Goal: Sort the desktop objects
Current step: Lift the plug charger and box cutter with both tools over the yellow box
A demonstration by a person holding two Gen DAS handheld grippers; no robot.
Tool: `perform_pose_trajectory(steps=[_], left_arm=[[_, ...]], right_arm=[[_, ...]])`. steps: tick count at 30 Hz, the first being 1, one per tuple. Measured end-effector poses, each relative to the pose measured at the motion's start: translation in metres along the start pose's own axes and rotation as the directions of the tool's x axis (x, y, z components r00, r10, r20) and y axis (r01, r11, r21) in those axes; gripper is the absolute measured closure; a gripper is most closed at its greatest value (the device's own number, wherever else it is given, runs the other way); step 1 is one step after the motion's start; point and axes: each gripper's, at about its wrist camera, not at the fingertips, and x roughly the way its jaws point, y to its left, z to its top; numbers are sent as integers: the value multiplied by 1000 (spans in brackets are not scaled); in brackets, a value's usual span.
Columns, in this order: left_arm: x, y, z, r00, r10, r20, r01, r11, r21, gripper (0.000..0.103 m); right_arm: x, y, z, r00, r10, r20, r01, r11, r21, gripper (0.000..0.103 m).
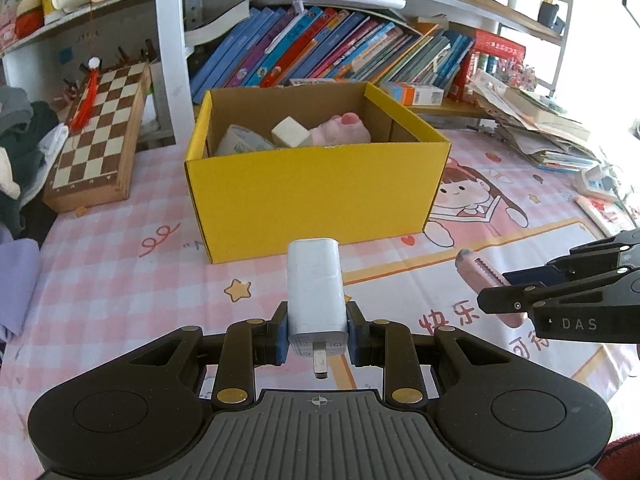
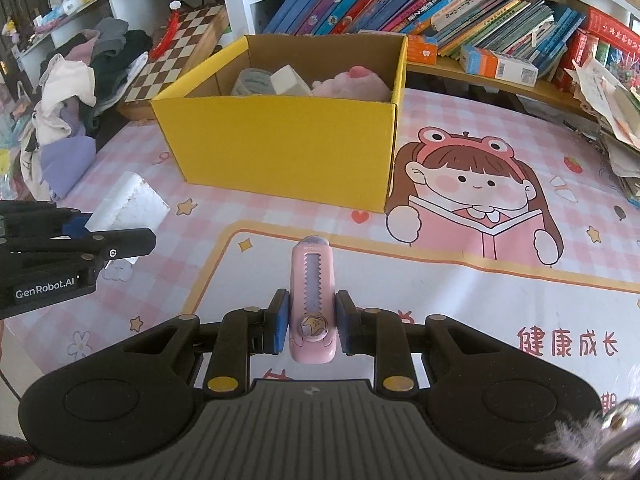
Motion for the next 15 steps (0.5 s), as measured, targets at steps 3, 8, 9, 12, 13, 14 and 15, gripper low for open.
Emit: perform_pose_trajectory(steps=[3,8,9,12,13,14,15], left_arm=[[-5,1,2,1000,-4,14,3,1000,19,77],[-13,2,13,999,-2,54,-1,998,64,77],[-14,2,16,998,-2,64,-2,998,70,77],[-18,3,25,996,-3,92,-5,996,90,77],[-19,4,29,995,-4,102,-6,995,96,77],[-20,4,33,994,-4,112,-7,995,101,77],[-20,5,36,993,-4,121,-9,994,105,77]], right_arm=[[-5,3,4,1000,-2,13,3,1000,-8,80],[-15,5,16,999,-12,53,13,1000,-24,80],[-17,6,19,998,-13,62,15,1000,-27,80],[-23,7,29,996,-14,88,18,999,-40,80],[-25,7,34,995,-14,97,18,999,-45,80],[-27,7,38,994,-13,106,19,999,-50,80],[-29,7,43,993,-13,116,19,998,-56,80]])
